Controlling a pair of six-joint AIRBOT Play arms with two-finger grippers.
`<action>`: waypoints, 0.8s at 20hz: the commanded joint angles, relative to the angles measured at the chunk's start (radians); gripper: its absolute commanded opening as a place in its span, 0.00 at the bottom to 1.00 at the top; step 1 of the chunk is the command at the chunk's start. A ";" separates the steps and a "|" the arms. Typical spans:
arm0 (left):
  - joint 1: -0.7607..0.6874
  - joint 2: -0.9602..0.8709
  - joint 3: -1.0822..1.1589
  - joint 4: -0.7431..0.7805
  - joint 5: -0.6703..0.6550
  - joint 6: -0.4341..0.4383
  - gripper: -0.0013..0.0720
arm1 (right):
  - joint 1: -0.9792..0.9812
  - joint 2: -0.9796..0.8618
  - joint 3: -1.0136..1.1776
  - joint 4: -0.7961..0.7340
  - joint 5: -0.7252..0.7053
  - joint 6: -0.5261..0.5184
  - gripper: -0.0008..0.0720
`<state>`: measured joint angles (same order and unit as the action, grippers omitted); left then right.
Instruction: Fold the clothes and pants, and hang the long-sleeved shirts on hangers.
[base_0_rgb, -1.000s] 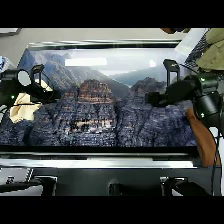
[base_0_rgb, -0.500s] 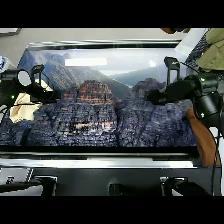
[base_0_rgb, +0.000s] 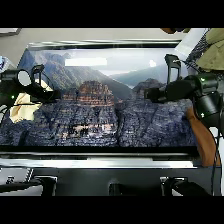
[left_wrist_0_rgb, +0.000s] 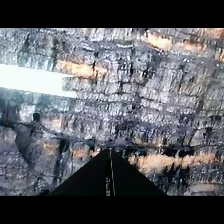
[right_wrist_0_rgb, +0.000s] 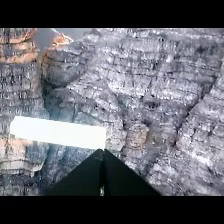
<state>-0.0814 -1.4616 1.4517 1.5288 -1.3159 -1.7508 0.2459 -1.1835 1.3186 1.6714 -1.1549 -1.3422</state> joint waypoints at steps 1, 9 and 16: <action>0.002 -0.001 0.000 0.004 0.017 0.001 0.06 | 0.001 0.000 0.001 0.000 0.001 0.000 0.05; 0.232 -0.026 0.047 0.130 0.116 -0.146 1.00 | 0.001 0.000 0.001 0.005 -0.054 0.000 0.05; 0.517 -0.223 0.064 0.090 0.546 -0.145 1.00 | 0.001 0.000 0.001 0.028 -0.169 0.005 0.06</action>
<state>0.3477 -1.6032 1.5108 1.6318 -0.9691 -1.8889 0.2459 -1.1835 1.3190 1.6928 -1.2743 -1.3418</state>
